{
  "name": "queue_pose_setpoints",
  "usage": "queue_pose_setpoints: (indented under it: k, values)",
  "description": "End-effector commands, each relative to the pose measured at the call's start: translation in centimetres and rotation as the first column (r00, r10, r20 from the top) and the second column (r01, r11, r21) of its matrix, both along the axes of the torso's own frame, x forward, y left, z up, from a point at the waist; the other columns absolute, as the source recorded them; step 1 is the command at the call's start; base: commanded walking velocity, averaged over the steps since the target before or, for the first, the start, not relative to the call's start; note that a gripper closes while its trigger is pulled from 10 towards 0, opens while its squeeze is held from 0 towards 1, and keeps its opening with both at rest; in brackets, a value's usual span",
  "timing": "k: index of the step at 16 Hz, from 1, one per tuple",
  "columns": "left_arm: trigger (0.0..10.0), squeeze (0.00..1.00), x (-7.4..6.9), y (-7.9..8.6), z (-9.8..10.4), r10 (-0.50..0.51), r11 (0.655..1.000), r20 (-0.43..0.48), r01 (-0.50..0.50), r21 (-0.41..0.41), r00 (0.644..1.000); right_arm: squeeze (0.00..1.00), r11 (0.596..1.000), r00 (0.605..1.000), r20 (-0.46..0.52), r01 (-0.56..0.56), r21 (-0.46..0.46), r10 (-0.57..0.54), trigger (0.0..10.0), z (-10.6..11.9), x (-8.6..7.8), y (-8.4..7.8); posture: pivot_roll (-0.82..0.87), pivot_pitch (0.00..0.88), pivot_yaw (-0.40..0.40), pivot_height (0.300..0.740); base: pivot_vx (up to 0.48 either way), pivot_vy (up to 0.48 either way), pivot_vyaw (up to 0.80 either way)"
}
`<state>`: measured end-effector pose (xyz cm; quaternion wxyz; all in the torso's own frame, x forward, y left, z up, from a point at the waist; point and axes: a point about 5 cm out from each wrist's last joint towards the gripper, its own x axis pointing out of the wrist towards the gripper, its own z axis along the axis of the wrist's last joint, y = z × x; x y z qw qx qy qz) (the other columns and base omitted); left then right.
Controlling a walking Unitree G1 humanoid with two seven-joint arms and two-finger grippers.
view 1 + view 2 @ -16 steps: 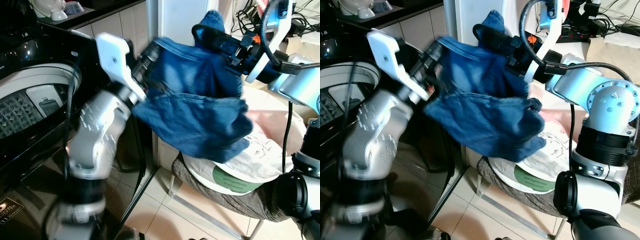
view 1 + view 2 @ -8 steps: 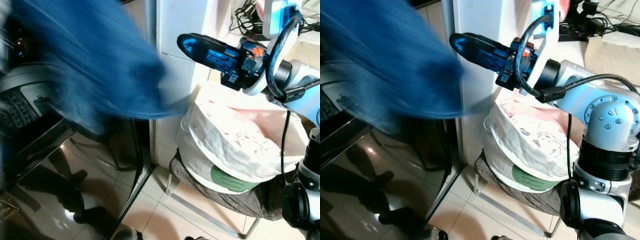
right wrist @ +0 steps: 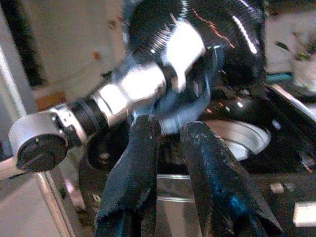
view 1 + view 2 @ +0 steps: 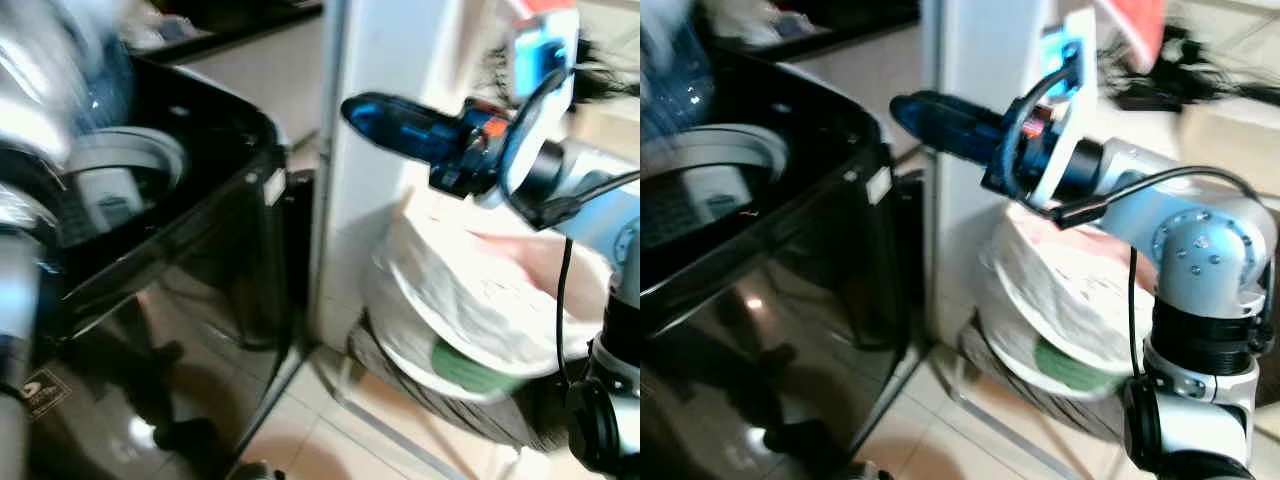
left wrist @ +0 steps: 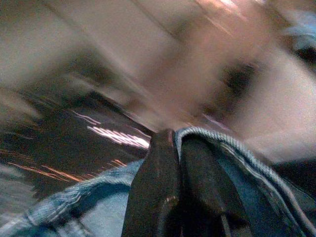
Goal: Clothes washing
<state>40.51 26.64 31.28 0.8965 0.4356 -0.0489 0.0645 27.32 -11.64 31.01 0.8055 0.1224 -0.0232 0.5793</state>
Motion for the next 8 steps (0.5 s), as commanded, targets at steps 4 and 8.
queue_pose_setpoints:
  k: [4,8]
  values:
    - [10.0,0.00,-0.1,-0.4,-7.4,-0.046,0.996,-0.333,0.020,-0.082,0.942,0.00,0.995,1.000,-0.001,0.025,-0.097,-0.025,10.0,-1.7,-0.4,0.6,-0.02,0.000,0.012,0.740,0.000,0.000,0.00]
    - [10.0,1.00,-0.3,0.6,-7.3,-0.040,0.975,-0.396,-0.051,-0.216,0.917,0.00,0.992,0.999,-0.005,0.036,-0.118,-0.037,10.0,-2.1,-0.2,0.7,-0.02,0.000,0.011,0.740,0.000,0.000,0.00]
